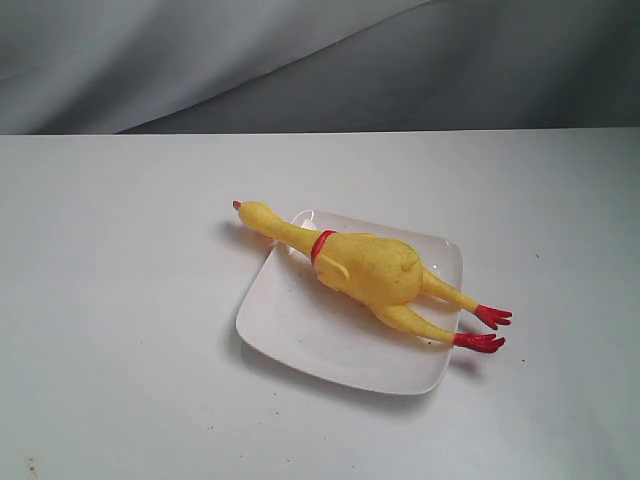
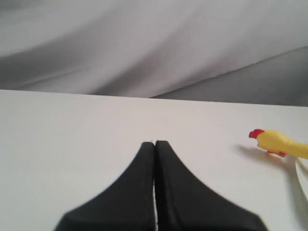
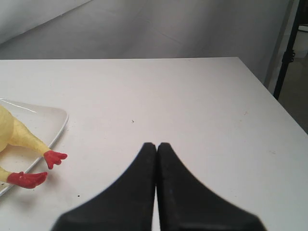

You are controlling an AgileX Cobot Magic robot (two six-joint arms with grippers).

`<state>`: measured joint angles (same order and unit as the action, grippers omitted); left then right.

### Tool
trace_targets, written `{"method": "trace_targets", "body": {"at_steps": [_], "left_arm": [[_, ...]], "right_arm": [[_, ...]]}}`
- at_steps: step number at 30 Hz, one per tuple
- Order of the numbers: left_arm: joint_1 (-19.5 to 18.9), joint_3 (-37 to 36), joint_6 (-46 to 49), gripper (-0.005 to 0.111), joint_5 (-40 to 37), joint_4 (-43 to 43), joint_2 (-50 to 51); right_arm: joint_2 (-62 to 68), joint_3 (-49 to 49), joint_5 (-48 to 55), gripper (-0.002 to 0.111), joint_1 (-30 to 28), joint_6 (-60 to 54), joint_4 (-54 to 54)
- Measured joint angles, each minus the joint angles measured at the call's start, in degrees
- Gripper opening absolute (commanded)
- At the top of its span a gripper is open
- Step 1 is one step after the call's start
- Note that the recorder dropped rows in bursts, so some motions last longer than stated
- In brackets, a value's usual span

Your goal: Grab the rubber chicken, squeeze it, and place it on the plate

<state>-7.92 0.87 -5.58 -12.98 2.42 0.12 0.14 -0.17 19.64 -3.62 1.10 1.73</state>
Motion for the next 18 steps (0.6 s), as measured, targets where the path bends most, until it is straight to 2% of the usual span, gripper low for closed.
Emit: {"method": "trace_targets", "body": {"at_steps": [18], "left_arm": [[0.0,-0.6,0.0,0.0,-2.8,-0.4,0.0]], "right_arm": [[0.0,0.0,0.0,0.0,0.0,0.0,0.0]]}}
